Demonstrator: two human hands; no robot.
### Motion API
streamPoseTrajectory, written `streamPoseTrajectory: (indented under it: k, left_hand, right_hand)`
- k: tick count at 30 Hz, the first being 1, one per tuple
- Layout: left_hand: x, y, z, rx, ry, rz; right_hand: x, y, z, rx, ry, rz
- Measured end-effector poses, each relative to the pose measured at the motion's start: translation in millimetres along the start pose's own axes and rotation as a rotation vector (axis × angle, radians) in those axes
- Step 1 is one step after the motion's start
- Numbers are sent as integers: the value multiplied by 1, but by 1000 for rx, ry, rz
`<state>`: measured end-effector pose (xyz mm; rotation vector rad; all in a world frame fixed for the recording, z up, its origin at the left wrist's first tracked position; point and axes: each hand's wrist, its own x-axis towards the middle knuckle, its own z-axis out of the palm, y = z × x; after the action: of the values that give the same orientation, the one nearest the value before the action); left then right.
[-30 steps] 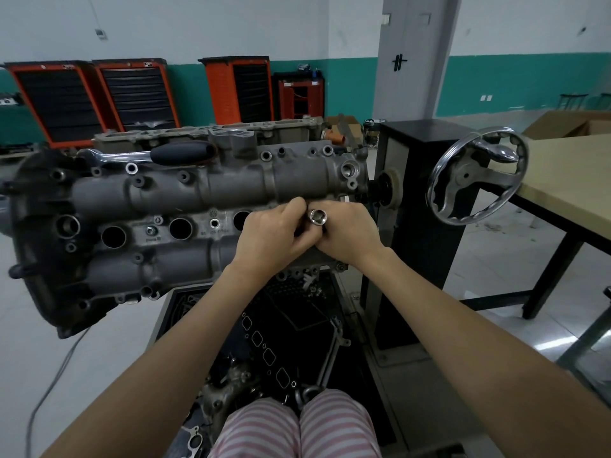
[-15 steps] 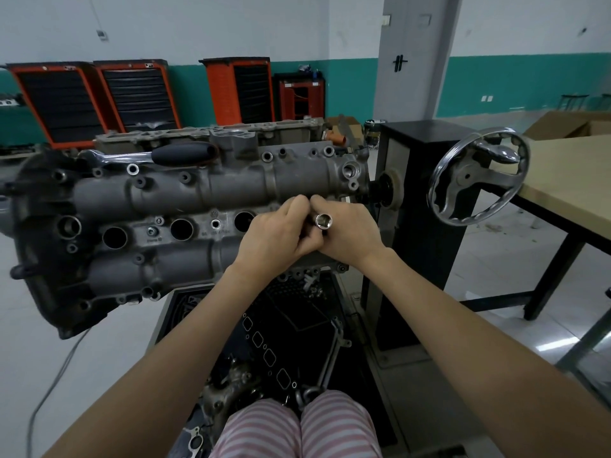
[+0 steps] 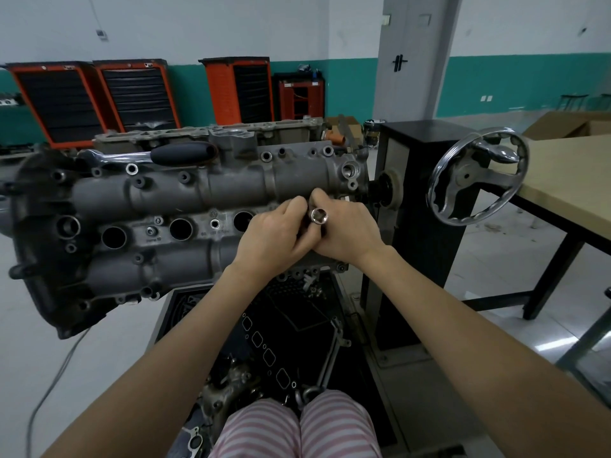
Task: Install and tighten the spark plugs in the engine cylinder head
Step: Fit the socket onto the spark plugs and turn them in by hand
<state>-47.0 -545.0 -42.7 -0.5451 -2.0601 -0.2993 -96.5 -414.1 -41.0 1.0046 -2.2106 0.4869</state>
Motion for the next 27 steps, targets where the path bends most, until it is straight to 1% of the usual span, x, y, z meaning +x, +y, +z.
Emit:
streamPoseTrajectory:
  k: [4,7,10,13,15,18,22,27]
  left_hand:
    - [1,1,-1,4,-25,-11]
    - [1,0,2,40,-7,-20]
    - [0,-5,6,71,41,-44]
    - [-1,-8,6,67,52,2]
    - [-1,-6,4,73,45,31]
    - [-1,-3,1,64,6,19]
    - [0,-1,0,42,-27,30]
    - [1,-2,1,79,21,4]
  right_hand:
    - [0,2,1,-1,-6,5]
    - [-1,3,1,42,8,2]
    - [-2,2,0,89,67,-8]
    - [-3,0,-1,115,111,-3]
    - [-2,0,0,106,96,9]
    - [0,-1,1,69,51,28]
    - [-1,0,0,49,44,27]
    - [-3,0,-1,107,54,22]
